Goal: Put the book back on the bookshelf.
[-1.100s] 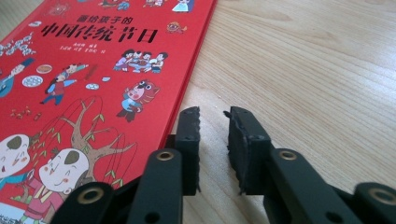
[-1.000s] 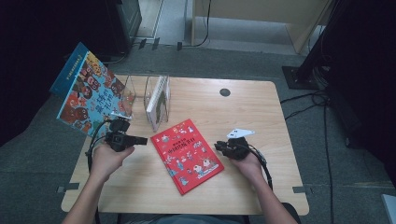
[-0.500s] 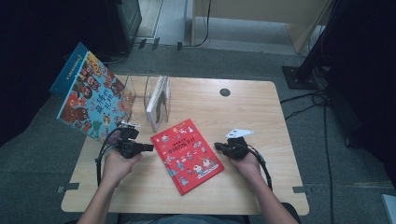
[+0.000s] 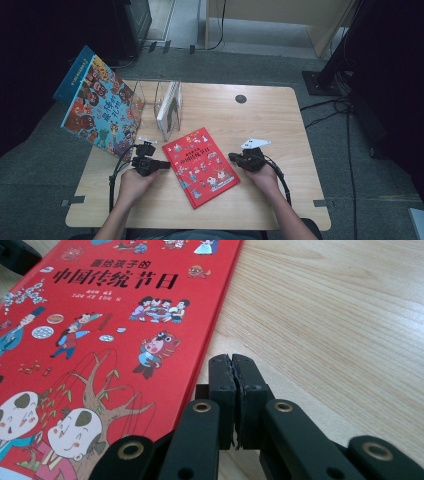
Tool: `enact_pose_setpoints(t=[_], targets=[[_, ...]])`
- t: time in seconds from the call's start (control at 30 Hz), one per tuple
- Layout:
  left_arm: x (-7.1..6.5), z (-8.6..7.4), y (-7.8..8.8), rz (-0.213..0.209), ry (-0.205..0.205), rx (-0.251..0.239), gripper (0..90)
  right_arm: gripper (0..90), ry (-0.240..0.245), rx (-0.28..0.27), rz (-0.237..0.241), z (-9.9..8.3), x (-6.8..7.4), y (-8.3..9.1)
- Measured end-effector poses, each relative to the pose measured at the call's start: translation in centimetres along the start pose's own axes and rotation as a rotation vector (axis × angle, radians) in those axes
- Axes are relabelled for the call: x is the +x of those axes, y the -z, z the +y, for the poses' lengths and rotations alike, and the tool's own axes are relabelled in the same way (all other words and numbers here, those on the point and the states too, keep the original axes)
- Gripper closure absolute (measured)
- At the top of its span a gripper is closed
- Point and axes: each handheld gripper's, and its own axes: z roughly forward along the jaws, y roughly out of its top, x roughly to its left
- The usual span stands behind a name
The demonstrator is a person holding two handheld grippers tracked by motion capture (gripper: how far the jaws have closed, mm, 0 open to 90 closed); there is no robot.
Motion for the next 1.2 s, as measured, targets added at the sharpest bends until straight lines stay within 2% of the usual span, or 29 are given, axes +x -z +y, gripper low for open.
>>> enact_pose_setpoints(t=[0.2,0.33,0.4,0.7,0.8,1.2], targets=[[0.0,0.8,-0.8,-0.016,0.012,-0.016,89.8,88.1,0.001,0.001,-0.017,-0.2,0.3,0.2],[-0.7,1.6,-1.4,0.003,-0.021,-0.005,90.0,88.0,0.001,0.004,-0.036,-0.5,0.3,0.7],[-0.8,2.0,-1.8,-0.004,-0.022,-0.006,90.0,87.7,-0.009,0.008,-0.042,-0.6,0.2,0.9],[-2.4,3.2,-3.3,-0.005,-0.083,0.025,90.0,86.5,-0.011,0.001,-0.087,-1.3,0.5,1.6],[-2.6,3.5,-3.6,-0.007,-0.085,0.024,90.0,85.1,-0.034,-0.001,-0.097,-1.5,0.4,1.9],[-2.8,3.9,-4.1,-0.023,-0.09,0.022,90.0,82.9,-0.033,-0.018,-0.119,-2.1,0.4,2.5]])
